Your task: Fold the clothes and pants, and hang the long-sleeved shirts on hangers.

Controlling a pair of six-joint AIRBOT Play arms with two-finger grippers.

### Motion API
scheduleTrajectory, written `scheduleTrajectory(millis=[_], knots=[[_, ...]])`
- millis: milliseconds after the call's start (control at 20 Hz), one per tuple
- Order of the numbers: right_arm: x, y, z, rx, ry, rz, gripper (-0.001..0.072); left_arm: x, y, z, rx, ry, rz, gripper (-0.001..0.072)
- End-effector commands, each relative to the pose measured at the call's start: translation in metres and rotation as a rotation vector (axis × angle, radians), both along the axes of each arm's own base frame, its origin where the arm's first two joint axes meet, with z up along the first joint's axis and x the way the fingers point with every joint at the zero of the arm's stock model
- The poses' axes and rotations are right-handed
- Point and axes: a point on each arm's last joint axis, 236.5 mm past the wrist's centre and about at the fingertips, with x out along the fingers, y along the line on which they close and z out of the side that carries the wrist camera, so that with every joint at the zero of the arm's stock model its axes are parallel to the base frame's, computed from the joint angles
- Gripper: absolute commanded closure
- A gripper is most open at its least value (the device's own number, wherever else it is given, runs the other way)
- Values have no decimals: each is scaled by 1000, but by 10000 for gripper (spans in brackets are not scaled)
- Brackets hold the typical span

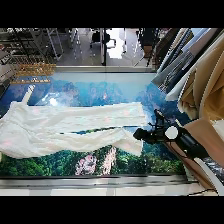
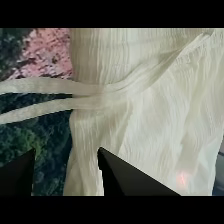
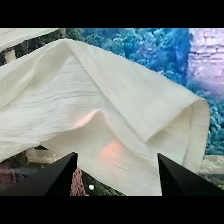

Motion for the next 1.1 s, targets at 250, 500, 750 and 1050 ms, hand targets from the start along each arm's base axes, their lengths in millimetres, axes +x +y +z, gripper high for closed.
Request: scheduleTrajectory(millis=[250, 500, 750, 1050], knots=[[-2, 0, -34, 2, 91, -35, 219, 54, -16, -16, -161, -183, 53, 564], [-14, 1, -53, -5, 172, -17, 220, 53, -18, -16, -175, -182, 47, 664], [35, -1, -54, -40, -30, -60, 362, 53, -25, -13, -198, -190, 25, 664], [65, 5, -18, -17, -104, -78, 700, 60, -33, 9, -246, -292, -7, 697]])
